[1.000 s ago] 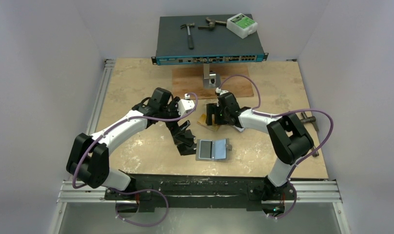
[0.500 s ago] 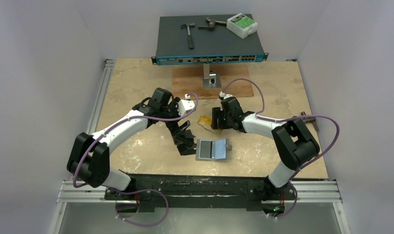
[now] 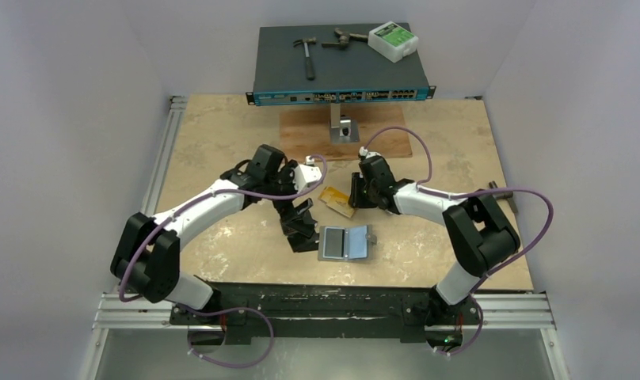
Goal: Put the credit cards into the card holder
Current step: Pick up the credit card from the center of the board.
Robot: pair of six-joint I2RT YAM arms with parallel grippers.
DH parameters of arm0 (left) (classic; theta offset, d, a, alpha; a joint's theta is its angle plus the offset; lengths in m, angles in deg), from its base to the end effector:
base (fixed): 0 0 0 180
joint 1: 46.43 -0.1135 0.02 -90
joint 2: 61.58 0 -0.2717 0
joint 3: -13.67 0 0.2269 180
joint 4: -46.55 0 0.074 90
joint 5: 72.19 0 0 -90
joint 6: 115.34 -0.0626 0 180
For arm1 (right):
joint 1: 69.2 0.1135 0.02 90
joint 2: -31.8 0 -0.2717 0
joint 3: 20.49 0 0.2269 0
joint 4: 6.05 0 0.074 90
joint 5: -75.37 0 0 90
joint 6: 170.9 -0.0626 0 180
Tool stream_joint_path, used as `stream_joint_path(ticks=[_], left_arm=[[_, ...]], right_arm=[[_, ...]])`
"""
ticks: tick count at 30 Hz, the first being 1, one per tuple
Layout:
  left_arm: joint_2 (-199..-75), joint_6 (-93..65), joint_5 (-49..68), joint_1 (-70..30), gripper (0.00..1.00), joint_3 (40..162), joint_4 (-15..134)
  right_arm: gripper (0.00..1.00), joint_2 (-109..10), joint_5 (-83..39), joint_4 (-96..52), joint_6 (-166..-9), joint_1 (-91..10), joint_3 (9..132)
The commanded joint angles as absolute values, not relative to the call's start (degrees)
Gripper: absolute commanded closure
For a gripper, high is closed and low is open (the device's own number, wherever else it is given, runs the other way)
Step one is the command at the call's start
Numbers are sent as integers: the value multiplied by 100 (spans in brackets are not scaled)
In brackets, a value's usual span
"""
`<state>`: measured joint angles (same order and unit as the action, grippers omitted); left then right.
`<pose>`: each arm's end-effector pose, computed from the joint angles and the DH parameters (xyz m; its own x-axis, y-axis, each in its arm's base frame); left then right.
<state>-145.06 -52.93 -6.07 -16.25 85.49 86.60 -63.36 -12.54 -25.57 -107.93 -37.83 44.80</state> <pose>0.2403 -0.1690 0.2346 -0.2880 0.6574 -0.6963 0.9138 0.4061 0.0054 0.2830 0.1699 0.1674 -0.8046 0.0414 -0.5924 -0.1508 0.9507 0.2711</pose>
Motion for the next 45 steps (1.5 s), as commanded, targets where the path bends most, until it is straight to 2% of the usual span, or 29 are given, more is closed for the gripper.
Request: stream_joint_path(ticks=[1, 8, 14, 22, 30, 40, 45], left_arm=[[-14770, -5788, -226, -1190, 9, 8778, 8263], [-15681, -6178, 76, -996, 14, 9433, 8074], [-15957, -6220, 156, -995, 14, 9671, 7879], [-15835, -5950, -86, -1024, 15, 9607, 7972], [-15665, -5524, -961, -1505, 15, 9908, 8533], [-15030, -5387, -2600, -2167, 14, 10020, 9465], [-14671, -4649, -3271, -2494, 11, 9748, 9187]], right_arm=[[74, -6228, -1047, -2917, -10819, -3773, 4631], [77, -5968, -1053, -3088, -10935, -3776, 4579], [81, -5608, -1149, -3177, -11035, -3782, 4540], [99, -5434, -1727, -2757, -11188, -3786, 4343], [100, -5077, -2535, -2182, -11104, -3813, 4137], [100, -4750, -3449, -1876, -10744, -3821, 4150], [100, -4598, -3957, -1830, -10688, -3822, 4262]])
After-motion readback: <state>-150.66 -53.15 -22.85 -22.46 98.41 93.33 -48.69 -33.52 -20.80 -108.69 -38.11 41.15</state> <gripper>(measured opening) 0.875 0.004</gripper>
